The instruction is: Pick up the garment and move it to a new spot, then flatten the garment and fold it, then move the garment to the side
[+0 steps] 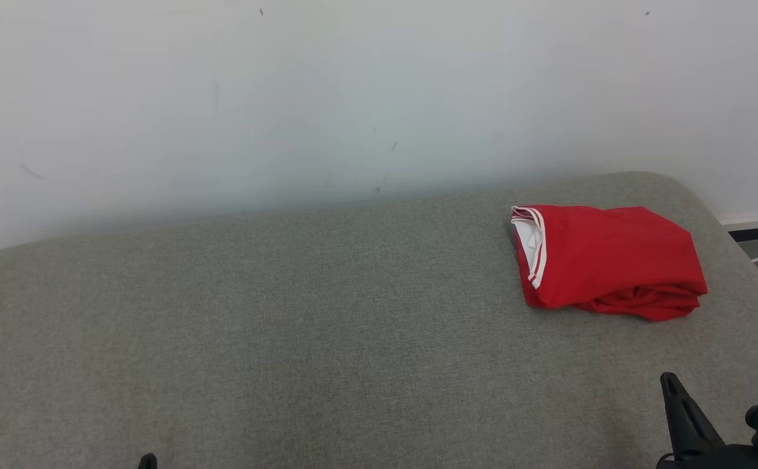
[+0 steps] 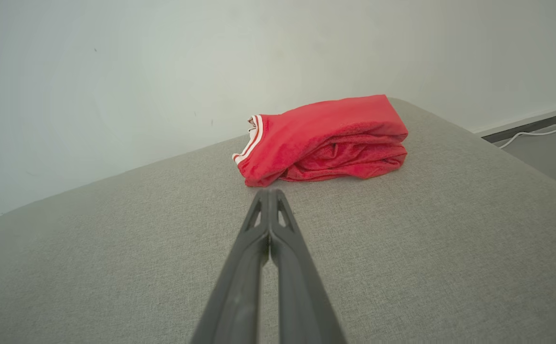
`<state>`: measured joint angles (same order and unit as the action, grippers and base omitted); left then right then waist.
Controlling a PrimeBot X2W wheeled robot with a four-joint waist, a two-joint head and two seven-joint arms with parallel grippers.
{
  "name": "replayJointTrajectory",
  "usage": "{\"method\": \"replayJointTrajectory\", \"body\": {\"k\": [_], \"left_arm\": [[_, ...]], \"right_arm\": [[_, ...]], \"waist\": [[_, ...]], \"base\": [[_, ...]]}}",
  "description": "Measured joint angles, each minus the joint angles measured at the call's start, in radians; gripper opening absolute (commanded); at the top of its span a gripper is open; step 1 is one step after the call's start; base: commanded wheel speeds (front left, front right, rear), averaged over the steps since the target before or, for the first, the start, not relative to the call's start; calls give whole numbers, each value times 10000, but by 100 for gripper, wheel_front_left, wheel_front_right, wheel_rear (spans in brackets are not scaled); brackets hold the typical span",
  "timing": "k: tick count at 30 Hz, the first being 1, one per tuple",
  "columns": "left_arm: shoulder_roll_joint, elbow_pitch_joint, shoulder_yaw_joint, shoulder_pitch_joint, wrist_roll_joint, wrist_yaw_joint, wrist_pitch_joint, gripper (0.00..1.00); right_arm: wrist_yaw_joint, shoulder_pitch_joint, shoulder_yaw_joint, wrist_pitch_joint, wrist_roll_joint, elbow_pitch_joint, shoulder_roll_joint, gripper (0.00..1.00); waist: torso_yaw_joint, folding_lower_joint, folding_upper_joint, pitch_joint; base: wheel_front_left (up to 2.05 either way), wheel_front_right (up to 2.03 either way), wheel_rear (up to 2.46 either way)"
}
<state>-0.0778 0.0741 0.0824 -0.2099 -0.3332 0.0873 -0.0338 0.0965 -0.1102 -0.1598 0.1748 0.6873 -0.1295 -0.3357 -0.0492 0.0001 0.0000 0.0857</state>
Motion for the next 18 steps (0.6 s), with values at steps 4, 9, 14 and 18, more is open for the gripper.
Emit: {"method": "replayJointTrajectory", "body": {"k": [4, 9, 14, 18], "left_arm": [[17, 79, -61, 174, -708, -94, 82, 0], [52, 224, -163, 369, -1559, -192, 215, 0], [69, 391, -313, 500, -2374, -288, 336, 0], [90, 460, -380, 628, -2982, -451, 393, 0]], "right_arm": [[-102, 35, 132, -132, 466, -58, 161, 0], [-263, 216, 351, -355, 1135, -217, 355, 0], [-360, 292, 527, -537, 1697, -313, 550, 0], [-456, 436, 673, -702, 2100, -347, 663, 0]], "waist": [[24, 0, 0, -43], [61, 0, 0, -106], [92, 1, 0, -159], [116, 0, 0, -201]], "base": [[0, 0, 0], [0, 0, 0], [0, 0, 0], [0, 0, 0]]}}
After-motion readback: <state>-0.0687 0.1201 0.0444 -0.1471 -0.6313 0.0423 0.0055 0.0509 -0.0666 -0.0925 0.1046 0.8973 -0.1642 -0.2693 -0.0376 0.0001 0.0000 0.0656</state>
